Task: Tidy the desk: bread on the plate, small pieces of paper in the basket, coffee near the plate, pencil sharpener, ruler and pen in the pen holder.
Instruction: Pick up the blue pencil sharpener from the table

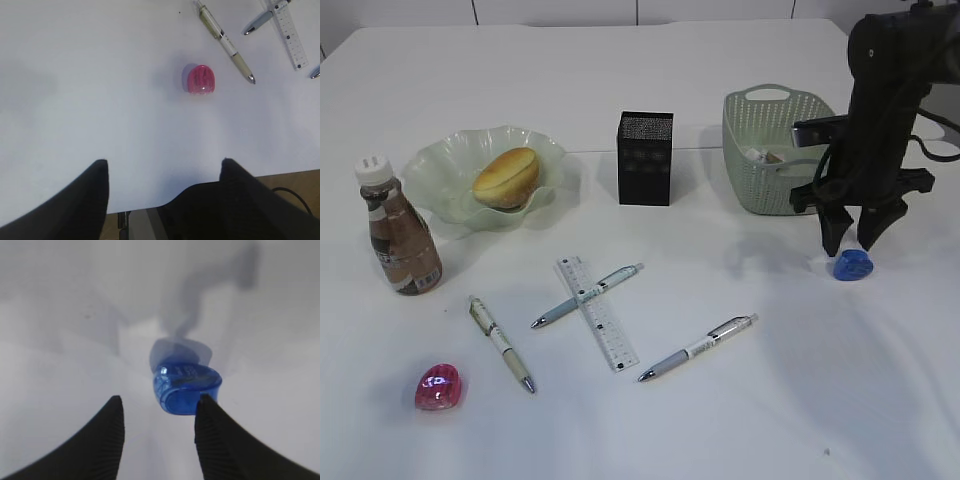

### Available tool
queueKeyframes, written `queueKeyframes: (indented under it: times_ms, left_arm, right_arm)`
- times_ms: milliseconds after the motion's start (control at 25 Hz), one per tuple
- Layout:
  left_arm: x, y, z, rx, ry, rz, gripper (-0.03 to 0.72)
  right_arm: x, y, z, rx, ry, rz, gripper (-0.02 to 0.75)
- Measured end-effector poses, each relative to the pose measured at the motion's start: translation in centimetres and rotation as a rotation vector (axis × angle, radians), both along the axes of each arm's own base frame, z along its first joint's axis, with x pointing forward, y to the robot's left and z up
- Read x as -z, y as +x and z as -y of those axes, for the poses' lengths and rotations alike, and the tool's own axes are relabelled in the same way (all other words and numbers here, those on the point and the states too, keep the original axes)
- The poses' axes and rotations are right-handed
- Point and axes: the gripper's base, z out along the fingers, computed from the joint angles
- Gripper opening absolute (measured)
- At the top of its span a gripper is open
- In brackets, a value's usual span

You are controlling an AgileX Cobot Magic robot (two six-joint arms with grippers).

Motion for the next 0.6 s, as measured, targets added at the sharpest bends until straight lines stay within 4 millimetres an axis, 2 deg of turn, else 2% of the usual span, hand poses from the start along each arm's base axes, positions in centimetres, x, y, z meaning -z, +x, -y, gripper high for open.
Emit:
queueKeyframes:
  times_ms: [240,360,440,600]
  left_arm:
    - [0.0,0.0,0.0,0.000,0.000,0.000,0.489]
    - [0.0,0.0,0.0,0.000,0.002,0.000,0.489]
    - [0.0,0.0,0.0,0.000,0.002,0.000,0.489]
    - [0.0,0.0,0.0,0.000,0.002,0.000,0.489]
  right_arm:
    - [0.1,0.0,0.7,0.041,-0.019,-0.001,0.384]
    - [0.1,0.0,0.7,0.048,-0.019,0.000,0.420]
    - [0.1,0.0,1.1,0.063,-0.019,0.000,0.484]
    - [0.1,0.0,1.7,0.083,-0.019,0.000,0.504]
